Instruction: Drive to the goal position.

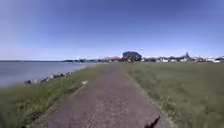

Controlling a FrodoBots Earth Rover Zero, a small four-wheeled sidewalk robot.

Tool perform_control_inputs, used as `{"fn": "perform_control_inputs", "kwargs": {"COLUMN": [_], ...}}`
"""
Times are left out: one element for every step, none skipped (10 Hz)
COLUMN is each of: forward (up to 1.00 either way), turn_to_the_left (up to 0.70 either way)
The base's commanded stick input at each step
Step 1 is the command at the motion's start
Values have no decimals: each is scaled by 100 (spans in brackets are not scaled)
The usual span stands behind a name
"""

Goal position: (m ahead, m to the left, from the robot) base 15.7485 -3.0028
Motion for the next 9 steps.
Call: {"fn": "perform_control_inputs", "kwargs": {"forward": [70,70,70,70,70,70,70,70,70], "turn_to_the_left": [0,0,0,0,0,0,0,0,0]}}
